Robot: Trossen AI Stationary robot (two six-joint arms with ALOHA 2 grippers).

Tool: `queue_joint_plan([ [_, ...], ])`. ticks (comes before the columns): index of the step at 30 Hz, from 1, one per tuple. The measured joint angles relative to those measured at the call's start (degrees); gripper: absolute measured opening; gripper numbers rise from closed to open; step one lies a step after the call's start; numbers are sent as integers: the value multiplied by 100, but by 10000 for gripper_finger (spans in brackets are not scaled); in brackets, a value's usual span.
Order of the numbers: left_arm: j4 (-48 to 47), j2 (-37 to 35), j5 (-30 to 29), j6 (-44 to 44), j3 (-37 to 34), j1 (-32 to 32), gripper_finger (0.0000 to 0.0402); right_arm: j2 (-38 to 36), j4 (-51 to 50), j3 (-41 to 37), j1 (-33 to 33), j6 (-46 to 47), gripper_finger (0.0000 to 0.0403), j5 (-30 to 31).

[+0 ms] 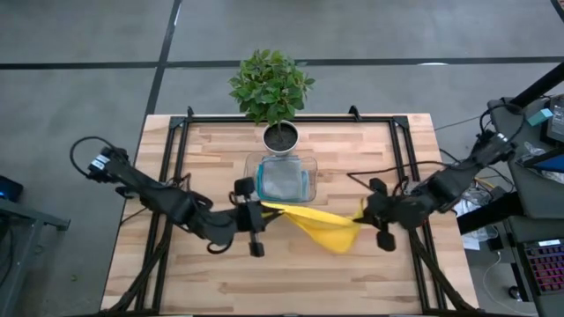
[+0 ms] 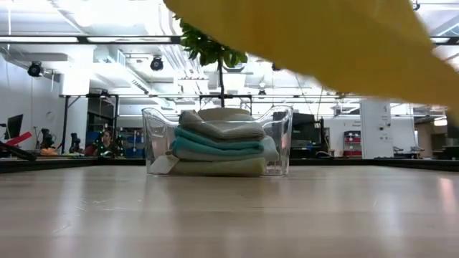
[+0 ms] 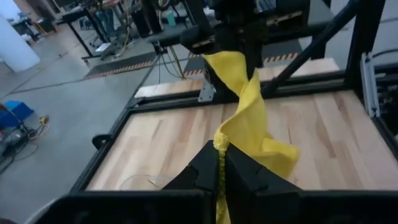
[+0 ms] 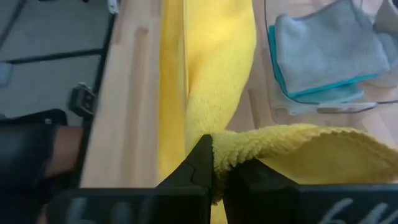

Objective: Fold microfiber towels
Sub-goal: Fold the yellow microfiber cloth

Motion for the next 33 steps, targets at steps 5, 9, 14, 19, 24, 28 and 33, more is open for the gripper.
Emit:
queue_joint_plan([
  [5,51,-327,11,-30,-11,0,0,-251,-528,453,175,219,9,46],
  [9,73,-514,35,-113,-11,0,0,-366,-803,724,199,263,9,29],
  [14,-611,-716,1448,-730,-17,4,0,-529,-1206,995,207,651,9,140],
  [19,-853,-590,2587,-821,-296,-92,0,-537,-1201,811,207,829,9,155],
  [24,-865,-305,2544,-1241,-490,-65,0,-276,-1165,655,210,793,9,138],
  [28,-898,-159,2349,-1255,-566,-35,0,-148,-1211,670,210,790,9,128],
  [33,-858,-227,2200,-1183,-490,-46,0,-245,-1157,743,210,796,9,-488],
])
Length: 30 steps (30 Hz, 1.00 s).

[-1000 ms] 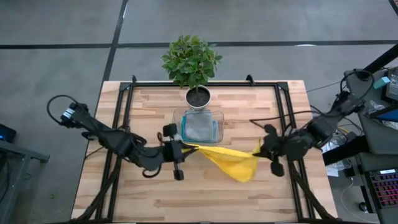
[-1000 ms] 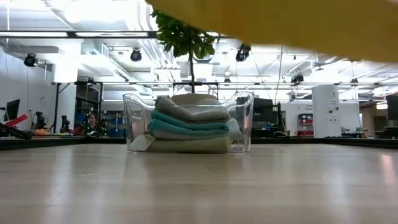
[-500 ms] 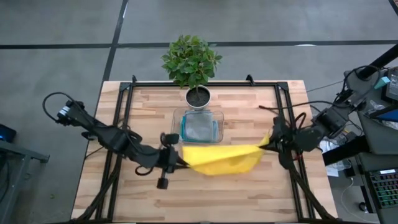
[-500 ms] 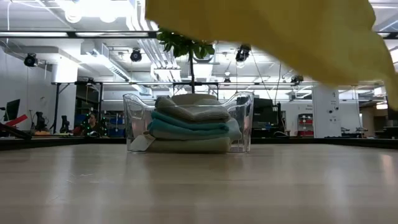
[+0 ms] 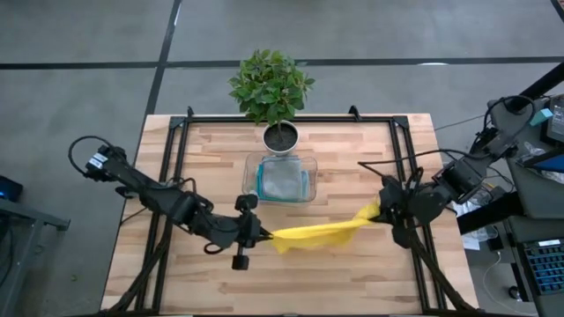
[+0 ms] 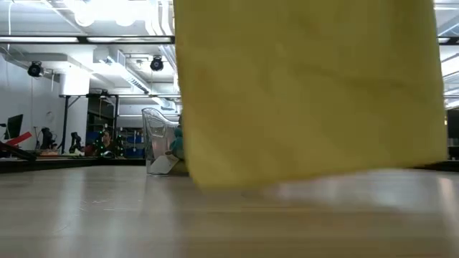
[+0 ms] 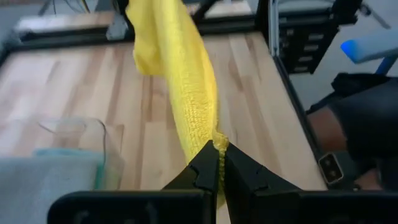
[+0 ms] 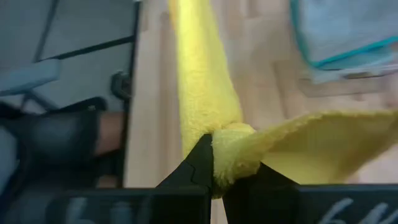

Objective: Fold microfiber towels
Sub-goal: Fold the yellow microfiber cloth

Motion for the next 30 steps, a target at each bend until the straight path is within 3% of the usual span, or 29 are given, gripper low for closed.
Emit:
queue_joint_plan([
  [2,45,-112,-45,165,70,-5,0,-52,84,0,0,-27,9,-271],
  [9,-176,-518,-323,1021,77,180,0,-116,-54,-2,-15,73,9,980],
  [12,-172,-716,-416,1126,77,277,0,-138,-40,-4,-13,-114,9,1104],
  [16,-76,-751,-406,1051,-61,139,0,-101,23,-119,90,319,9,1123],
  [19,29,-553,-404,695,-242,-59,0,-3,88,-437,252,582,12,980],
  [22,223,-226,-383,252,-410,-308,0,119,403,-911,393,900,27,424],
  [25,733,212,-336,-293,-562,-511,0,266,971,-1383,617,1320,54,-153],
  [30,1115,1163,4,-1172,-579,-800,0,634,1362,-2066,1033,1976,110,-308],
])
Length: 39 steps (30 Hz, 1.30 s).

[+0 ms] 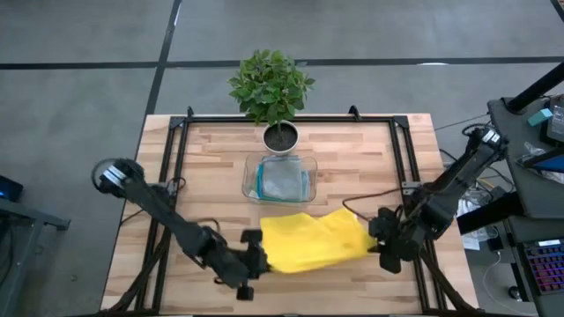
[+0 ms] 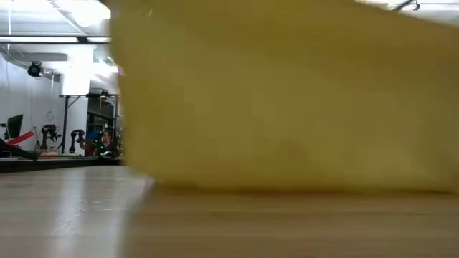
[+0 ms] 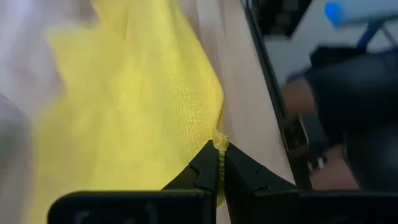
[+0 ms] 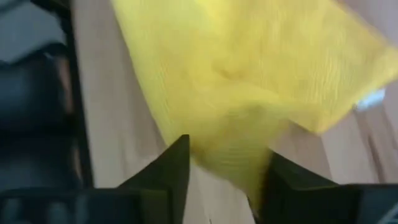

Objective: Fold microfiber towels
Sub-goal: Fold the yellow microfiber cloth

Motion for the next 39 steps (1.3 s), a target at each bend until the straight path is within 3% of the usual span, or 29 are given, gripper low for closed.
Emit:
queue_joint_plan([
  [6,-19,645,117,-799,24,-37,0,273,1,-370,75,151,164,-82],
  [12,-70,739,115,-847,7,78,0,456,123,-479,96,-398,188,-9],
  [18,-58,685,-49,-865,5,101,0,1003,1725,-769,479,-1092,185,-79],
  [23,-69,685,-102,-960,5,112,0,1767,2757,-717,930,-1090,176,-111],
  [30,-63,685,-101,-994,5,122,0,2687,2773,-235,1493,-639,163,-112],
  [39,-36,685,-102,-996,5,128,0,3368,2827,-129,1635,-531,162,25],
])
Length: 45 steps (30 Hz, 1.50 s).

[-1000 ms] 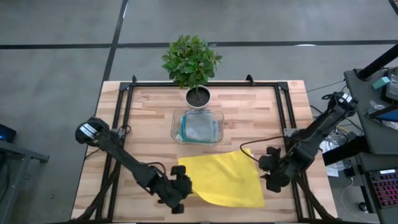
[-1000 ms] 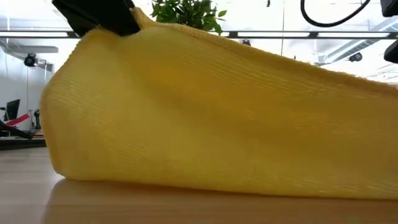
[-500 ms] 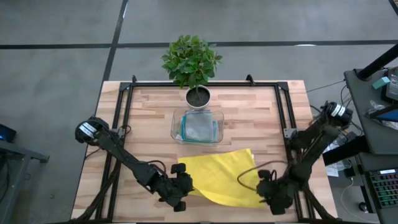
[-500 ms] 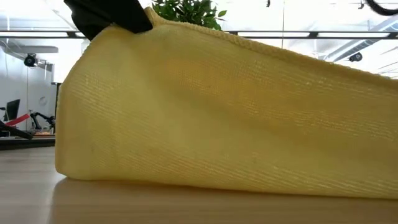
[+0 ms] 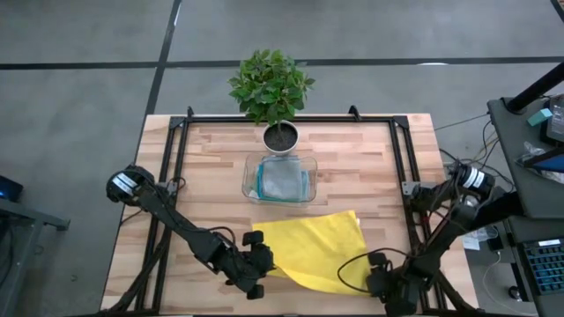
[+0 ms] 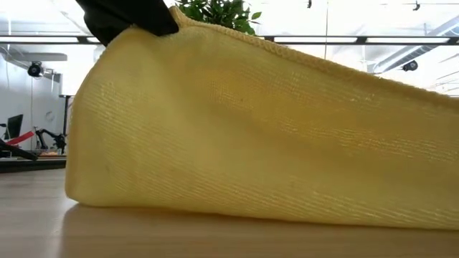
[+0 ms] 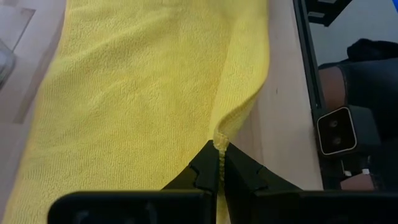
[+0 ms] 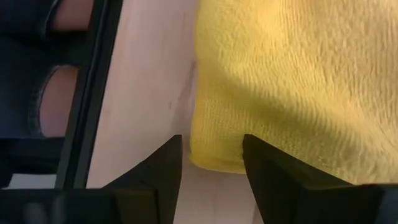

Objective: Fold microfiber towels
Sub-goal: Fold the yellow microfiber cloth

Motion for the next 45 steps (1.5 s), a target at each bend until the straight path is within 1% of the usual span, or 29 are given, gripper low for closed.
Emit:
queue_joint_plan([
  [5,17,0,0,0,0,0,0,192,51,115,11,-200,158,236],
  [10,15,0,3,-2,0,0,0,90,-56,153,17,-341,155,491],
  [17,6,0,20,0,-2,-13,0,-16,-208,173,17,-286,151,623],
  [19,-3,0,22,0,-2,-13,0,1,-197,173,17,-246,131,624],
  [20,-3,0,22,0,-2,-13,0,4,-190,173,17,-250,108,618],
  [22,-1,0,22,0,-2,-13,0,4,-170,173,28,-324,46,613],
  [23,-2,0,24,0,-2,-13,0,3,-148,173,38,-389,28,615],
  [30,6,0,44,-14,-4,-13,0,-44,-197,201,84,-364,10,609],
  [32,-1,-2,226,-293,20,-15,0,-203,-516,359,150,-354,9,525],
  [34,27,-18,564,-674,116,-44,0,-461,-785,619,252,-353,9,511],
  [37,196,-50,965,-1138,205,-158,0,-901,-882,878,350,-400,9,348],
  [39,337,-49,1256,-1197,179,-213,0,-1175,-880,986,354,-431,9,265],
  [42,458,-46,1307,-1212,149,-238,0,-1569,-884,1036,335,-444,9,325],
  [45,453,-46,1278,-1215,124,-216,0,-1802,-916,948,249,-455,9,419],
])
